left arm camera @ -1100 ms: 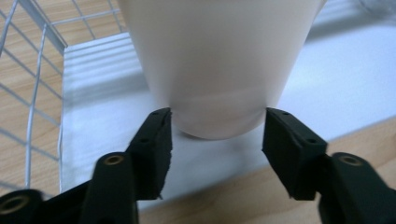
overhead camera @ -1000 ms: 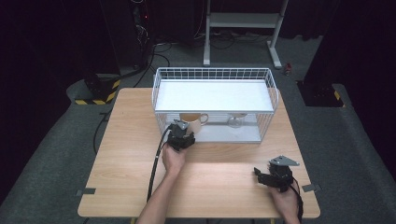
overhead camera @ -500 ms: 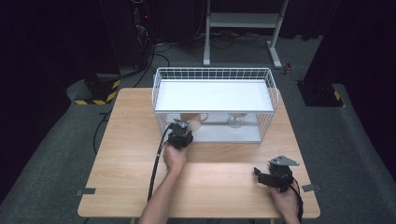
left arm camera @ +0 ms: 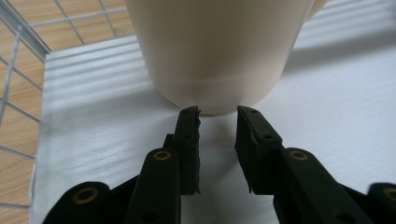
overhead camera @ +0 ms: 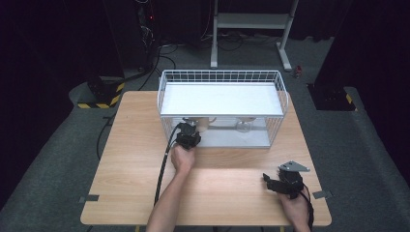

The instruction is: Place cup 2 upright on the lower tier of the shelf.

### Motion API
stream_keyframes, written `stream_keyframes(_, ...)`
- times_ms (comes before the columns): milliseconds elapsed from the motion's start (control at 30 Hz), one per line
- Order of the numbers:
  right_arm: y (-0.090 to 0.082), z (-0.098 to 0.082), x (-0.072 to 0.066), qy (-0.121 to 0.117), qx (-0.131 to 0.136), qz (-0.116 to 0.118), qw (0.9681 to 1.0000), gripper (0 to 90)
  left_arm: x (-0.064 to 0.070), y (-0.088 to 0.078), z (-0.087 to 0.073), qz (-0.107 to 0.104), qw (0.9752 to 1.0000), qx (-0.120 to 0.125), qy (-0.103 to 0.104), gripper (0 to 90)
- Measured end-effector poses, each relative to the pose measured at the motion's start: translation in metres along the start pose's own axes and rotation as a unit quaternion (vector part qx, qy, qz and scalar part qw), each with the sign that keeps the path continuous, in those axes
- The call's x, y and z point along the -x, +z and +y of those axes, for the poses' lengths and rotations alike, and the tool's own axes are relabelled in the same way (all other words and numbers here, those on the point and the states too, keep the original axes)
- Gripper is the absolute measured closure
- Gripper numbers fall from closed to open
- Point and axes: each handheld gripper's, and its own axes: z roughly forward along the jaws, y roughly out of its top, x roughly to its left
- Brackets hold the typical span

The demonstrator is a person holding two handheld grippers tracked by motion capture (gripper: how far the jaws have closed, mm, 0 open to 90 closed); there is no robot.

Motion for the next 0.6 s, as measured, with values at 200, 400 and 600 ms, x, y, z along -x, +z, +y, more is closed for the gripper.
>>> stream_keyframes(200,0.0,0.0,0.0,0.0,0.0,0.0,1.0,25.6,0.001,-0.008,0.0,-0.021,0.9997,0.006,0.014,62.9)
stream_keyframes(400,0.0,0.0,0.0,-0.001,0.0,0.0,1.0,25.6,0.001,-0.018,-0.006,-0.057,0.9981,0.022,0.006,48.0)
stream_keyframes(600,0.0,0.0,0.0,0.0,0.0,-0.001,1.0,25.6,0.0,-0.032,-0.008,-0.061,0.9975,0.027,0.022,38.0)
